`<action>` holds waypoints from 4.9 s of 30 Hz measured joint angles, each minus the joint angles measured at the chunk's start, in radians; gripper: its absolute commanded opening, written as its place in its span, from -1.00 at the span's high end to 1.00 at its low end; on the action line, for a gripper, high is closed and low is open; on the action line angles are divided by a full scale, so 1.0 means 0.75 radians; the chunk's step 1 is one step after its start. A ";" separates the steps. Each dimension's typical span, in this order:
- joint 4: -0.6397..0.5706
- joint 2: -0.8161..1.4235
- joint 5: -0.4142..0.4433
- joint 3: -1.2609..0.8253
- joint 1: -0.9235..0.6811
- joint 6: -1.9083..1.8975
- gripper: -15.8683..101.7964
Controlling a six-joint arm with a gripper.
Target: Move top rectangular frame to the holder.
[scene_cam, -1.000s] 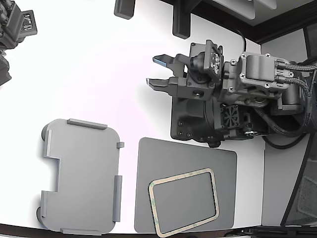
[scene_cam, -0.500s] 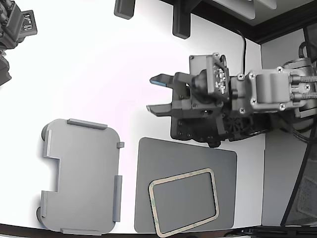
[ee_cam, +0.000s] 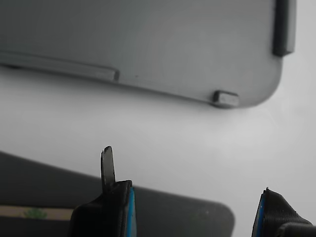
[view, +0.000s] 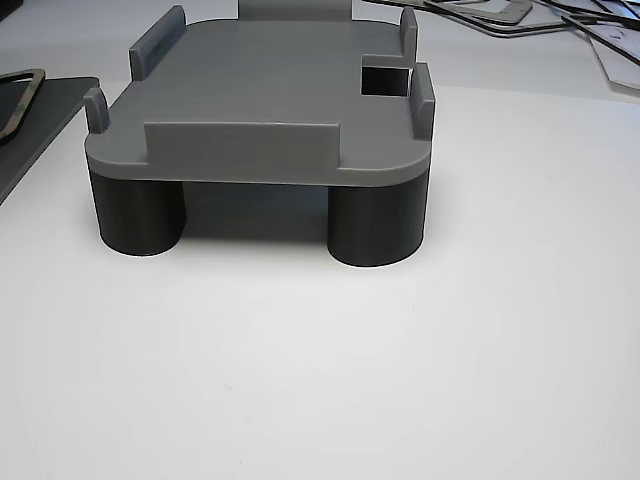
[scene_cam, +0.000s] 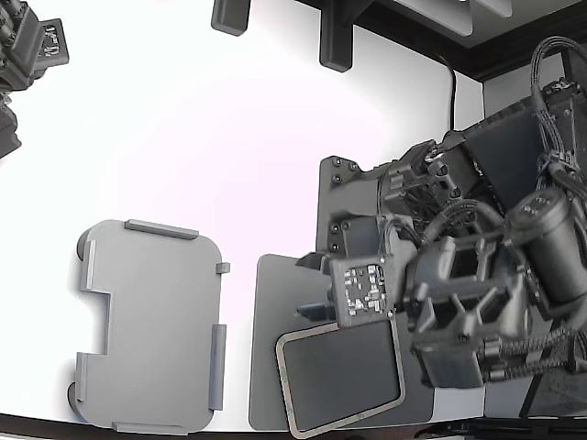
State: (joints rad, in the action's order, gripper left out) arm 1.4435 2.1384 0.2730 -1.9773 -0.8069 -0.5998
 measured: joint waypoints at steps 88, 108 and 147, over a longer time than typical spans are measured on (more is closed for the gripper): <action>0.245 -0.522 -0.072 0.401 -0.157 -0.965 0.91; 0.270 -0.777 -0.055 0.779 0.166 -2.115 0.91; 0.270 -1.059 -0.082 0.886 0.280 -2.213 0.91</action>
State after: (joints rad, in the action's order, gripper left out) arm 1.6460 1.3438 0.2117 -1.3131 -0.5967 -2.2596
